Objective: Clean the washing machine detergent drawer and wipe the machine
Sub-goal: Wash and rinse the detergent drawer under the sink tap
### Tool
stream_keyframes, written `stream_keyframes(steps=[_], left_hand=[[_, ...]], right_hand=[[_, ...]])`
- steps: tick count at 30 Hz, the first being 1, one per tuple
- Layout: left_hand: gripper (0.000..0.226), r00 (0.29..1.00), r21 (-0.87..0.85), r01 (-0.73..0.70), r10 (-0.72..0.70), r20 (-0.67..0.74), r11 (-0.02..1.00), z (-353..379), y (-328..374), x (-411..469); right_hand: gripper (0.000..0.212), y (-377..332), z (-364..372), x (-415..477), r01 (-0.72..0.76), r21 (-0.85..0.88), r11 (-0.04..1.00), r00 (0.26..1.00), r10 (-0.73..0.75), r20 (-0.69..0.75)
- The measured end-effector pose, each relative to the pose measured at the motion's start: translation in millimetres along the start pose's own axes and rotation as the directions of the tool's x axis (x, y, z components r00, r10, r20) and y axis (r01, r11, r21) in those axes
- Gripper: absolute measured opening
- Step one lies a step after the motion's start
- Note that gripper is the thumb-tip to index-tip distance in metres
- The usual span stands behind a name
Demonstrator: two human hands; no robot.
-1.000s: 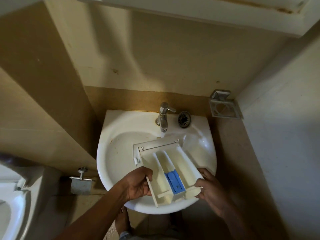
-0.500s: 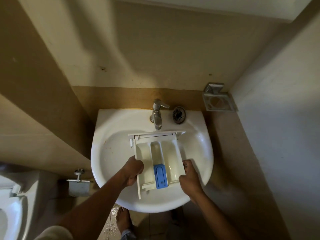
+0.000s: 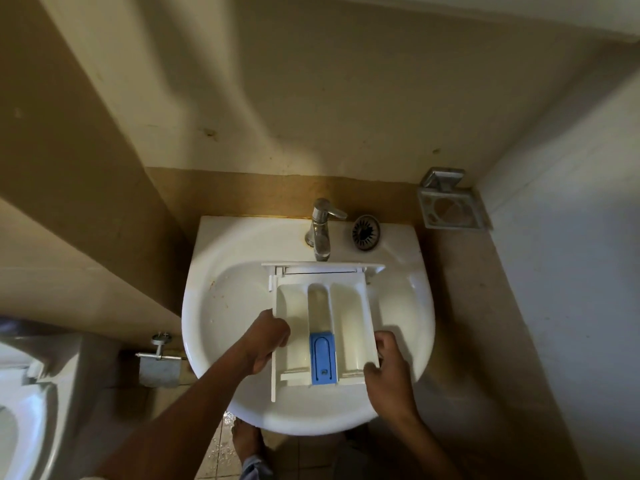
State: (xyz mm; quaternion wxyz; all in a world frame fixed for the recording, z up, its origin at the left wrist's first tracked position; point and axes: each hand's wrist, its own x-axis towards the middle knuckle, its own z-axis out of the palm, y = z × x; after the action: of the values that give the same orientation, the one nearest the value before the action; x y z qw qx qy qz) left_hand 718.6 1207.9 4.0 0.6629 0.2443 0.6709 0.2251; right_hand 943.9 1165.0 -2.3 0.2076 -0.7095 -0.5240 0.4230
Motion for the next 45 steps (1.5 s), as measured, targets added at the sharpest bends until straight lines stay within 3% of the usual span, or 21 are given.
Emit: stream_keyframes(steps=[4,9,14,17,19,21,25,29,34,37,41,45], left_hand=[[0.032,0.977,0.041,-0.140,0.145,-0.157,0.989,-3.6,-15.1,-12.1],[0.041,0.888,0.199,-0.324,0.370,-0.275,0.925,-10.0,-37.4,-20.6],[0.052,0.749,0.392,-0.459,0.585,-0.312,0.797,-9.5,-33.2,-17.8],[0.057,0.723,0.425,-0.478,0.619,-0.308,0.769,-12.9,-33.2,-10.1],[0.059,0.734,0.412,-0.482,0.614,-0.292,0.773,-14.2,-32.6,-5.4],[0.053,0.781,0.386,-0.452,0.566,-0.264,0.804,-14.6,-29.2,0.6],[0.040,0.878,0.394,-0.360,0.450,-0.162,0.845,-8.4,-24.9,21.8],[0.035,0.909,0.384,-0.291,0.378,-0.173,0.876,4.0,-21.2,33.8],[0.035,0.937,0.437,-0.277,0.342,-0.076,0.856,12.7,-17.1,41.1],[0.034,0.944,0.415,-0.254,0.317,-0.090,0.874,21.0,-14.0,43.4],[0.034,0.946,0.420,-0.252,0.314,-0.084,0.872,22.9,-9.7,47.0],[0.038,0.950,0.369,-0.227,0.288,-0.119,0.901,16.7,-12.0,39.9]], right_hand=[[0.045,-3.3,5.5,6.9,0.032,-0.049,0.998,0.997,-0.028,0.076],[0.018,-9.5,25.2,22.0,-0.049,-0.111,0.993,0.991,0.063,0.122],[0.021,-28.6,35.0,31.0,-0.155,0.090,0.984,0.980,0.141,0.143],[0.028,-36.9,34.4,41.2,-0.325,0.342,0.882,0.935,0.245,0.258],[0.026,-40.0,32.2,48.5,-0.388,0.473,0.791,0.918,0.286,0.276],[0.021,-39.3,29.4,54.5,-0.362,0.482,0.798,0.932,0.297,0.208],[0.027,-31.7,17.0,57.5,-0.242,0.342,0.908,0.965,0.261,-0.010],[0.032,-39.9,6.1,55.9,-0.157,0.184,0.970,0.979,0.178,-0.104],[0.016,-46.8,-8.9,42.4,-0.055,-0.116,0.992,0.961,0.021,-0.275],[0.019,-45.3,-14.9,36.1,0.002,-0.223,0.975,0.951,-0.071,-0.301],[0.021,-47.5,-14.0,37.6,-0.010,-0.224,0.974,0.941,-0.067,-0.331],[0.029,-46.3,-6.9,36.3,-0.013,-0.225,0.974,0.968,-0.044,-0.249]])
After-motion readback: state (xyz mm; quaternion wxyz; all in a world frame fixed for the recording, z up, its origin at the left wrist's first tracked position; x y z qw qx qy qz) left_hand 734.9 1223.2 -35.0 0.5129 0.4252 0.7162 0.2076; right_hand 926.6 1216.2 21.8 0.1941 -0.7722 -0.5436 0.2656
